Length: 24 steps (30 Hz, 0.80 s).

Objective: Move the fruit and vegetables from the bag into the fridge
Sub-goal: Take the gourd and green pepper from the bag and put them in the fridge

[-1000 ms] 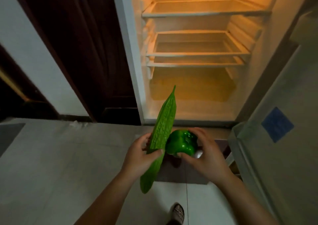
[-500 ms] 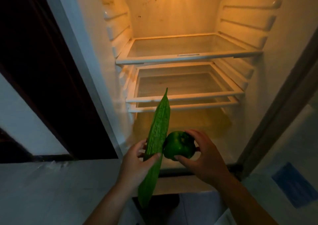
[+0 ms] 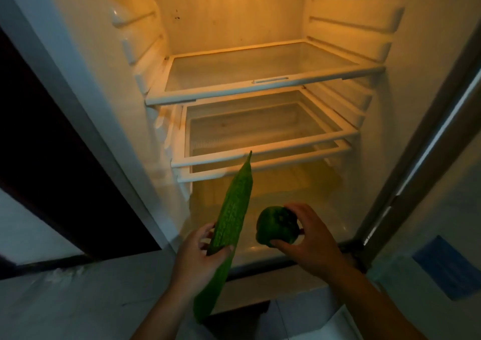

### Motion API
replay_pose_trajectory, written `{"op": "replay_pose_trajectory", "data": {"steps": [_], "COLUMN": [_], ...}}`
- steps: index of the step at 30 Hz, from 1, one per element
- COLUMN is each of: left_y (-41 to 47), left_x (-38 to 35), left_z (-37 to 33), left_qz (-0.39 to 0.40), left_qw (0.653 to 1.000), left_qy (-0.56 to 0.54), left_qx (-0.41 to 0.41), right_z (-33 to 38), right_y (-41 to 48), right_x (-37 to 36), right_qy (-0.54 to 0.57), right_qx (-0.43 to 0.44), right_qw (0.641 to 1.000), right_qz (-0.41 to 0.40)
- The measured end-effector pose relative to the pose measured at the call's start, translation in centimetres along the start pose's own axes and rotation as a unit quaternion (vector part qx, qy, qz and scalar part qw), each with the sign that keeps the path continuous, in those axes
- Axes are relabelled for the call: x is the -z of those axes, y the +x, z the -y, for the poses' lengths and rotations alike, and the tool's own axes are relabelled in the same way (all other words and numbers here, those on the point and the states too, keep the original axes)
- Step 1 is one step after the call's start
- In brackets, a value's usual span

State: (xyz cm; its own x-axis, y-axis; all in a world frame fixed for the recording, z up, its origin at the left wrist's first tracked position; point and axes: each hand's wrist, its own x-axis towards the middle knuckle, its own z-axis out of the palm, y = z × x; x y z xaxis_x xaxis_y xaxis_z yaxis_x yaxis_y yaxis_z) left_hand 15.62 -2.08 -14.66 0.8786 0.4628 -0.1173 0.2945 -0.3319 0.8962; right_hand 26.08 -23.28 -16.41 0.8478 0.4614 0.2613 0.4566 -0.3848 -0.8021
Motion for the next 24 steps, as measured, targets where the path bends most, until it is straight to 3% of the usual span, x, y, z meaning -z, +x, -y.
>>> {"op": "replay_pose_trajectory", "data": {"steps": [7, 24], "left_y": [0.4, -0.8], "left_x": [0.4, -0.5], "left_z": [0.9, 2.8], "left_qz": [-0.02, -0.039], "left_qw": [0.999, 0.997], "left_qy": [0.02, -0.01], "left_qx": [0.027, 0.065], "right_z": [-1.4, -4.0], "right_y": [2.7, 7.9], "right_x": [-1.1, -1.9], "right_qy": [-0.044, -0.181], "right_qx": [-0.03, -0.002], "right_qw": [0.998, 0.971], "right_qz": [0.034, 0.154]}}
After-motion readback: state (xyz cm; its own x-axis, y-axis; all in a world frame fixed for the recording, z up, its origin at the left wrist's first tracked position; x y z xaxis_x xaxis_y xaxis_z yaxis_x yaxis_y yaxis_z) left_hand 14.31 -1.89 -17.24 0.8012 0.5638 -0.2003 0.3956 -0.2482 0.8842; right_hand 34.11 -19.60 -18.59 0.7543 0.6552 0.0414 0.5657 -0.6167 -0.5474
